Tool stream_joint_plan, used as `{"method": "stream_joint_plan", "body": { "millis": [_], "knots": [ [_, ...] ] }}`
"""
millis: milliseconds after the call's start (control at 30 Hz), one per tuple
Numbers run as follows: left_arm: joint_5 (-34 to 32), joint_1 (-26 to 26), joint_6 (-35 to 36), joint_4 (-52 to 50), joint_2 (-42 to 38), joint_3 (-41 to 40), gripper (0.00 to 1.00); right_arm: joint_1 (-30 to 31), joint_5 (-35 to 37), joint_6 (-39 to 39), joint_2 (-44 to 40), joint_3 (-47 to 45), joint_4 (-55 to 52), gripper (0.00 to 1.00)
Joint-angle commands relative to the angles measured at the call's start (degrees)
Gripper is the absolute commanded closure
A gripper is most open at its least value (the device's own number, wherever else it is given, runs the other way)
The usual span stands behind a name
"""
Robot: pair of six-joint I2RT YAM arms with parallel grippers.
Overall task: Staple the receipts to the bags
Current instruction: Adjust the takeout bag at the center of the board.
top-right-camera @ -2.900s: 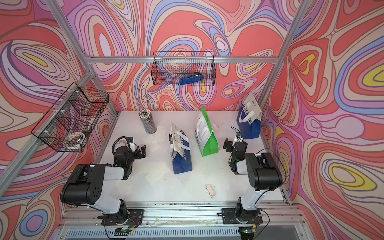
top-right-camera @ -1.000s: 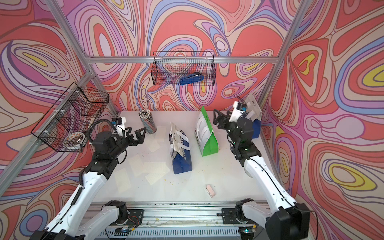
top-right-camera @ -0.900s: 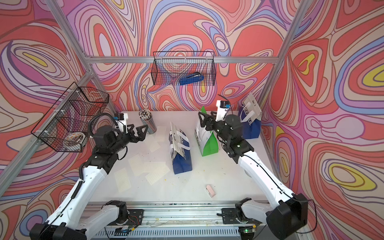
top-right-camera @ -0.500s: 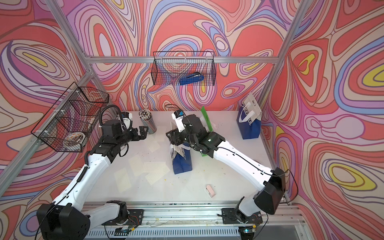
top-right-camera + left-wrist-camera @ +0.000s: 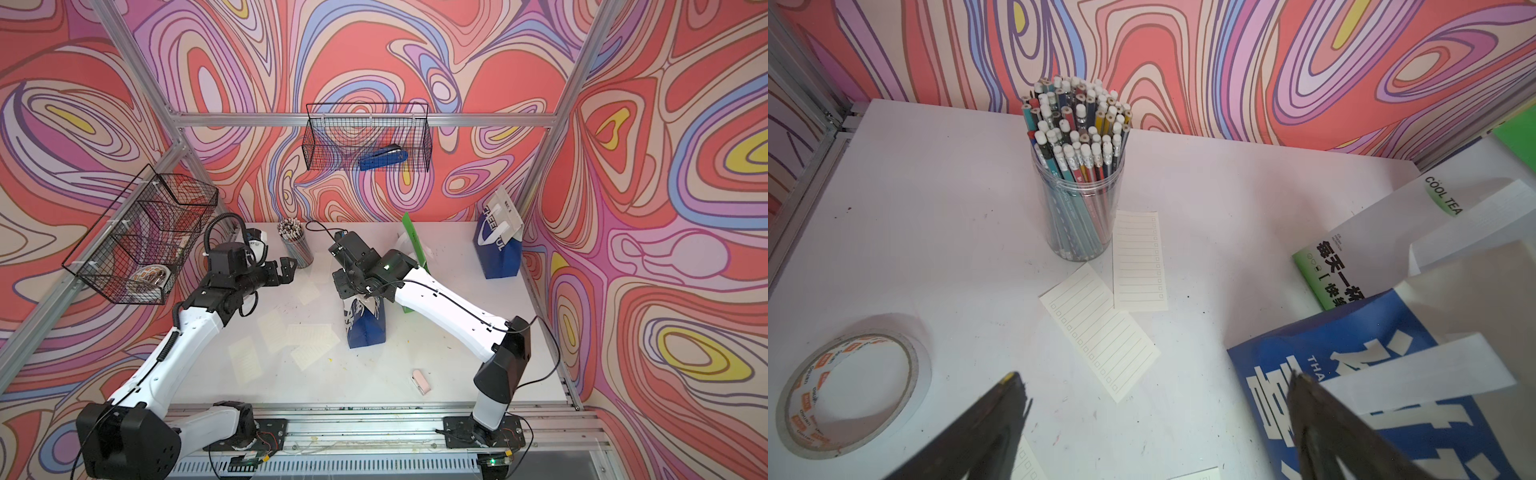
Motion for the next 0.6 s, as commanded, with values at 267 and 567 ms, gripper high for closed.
{"method": "stream_joint_plan", "body": {
  "millis": [267,567],
  "knots": [
    [-0.62,0.0,-0.1,2.52,-1.92,-2.19,0.0,-0.14,9.18,-0.35,1.38,8.15,-9.84,0.49],
    [0.67,0.0,-0.16,2.21,-1.79,-1.95,0.0,-0.09,4.69,2.59,3.0,6.0,-7.34,0.42]
  ]
}}
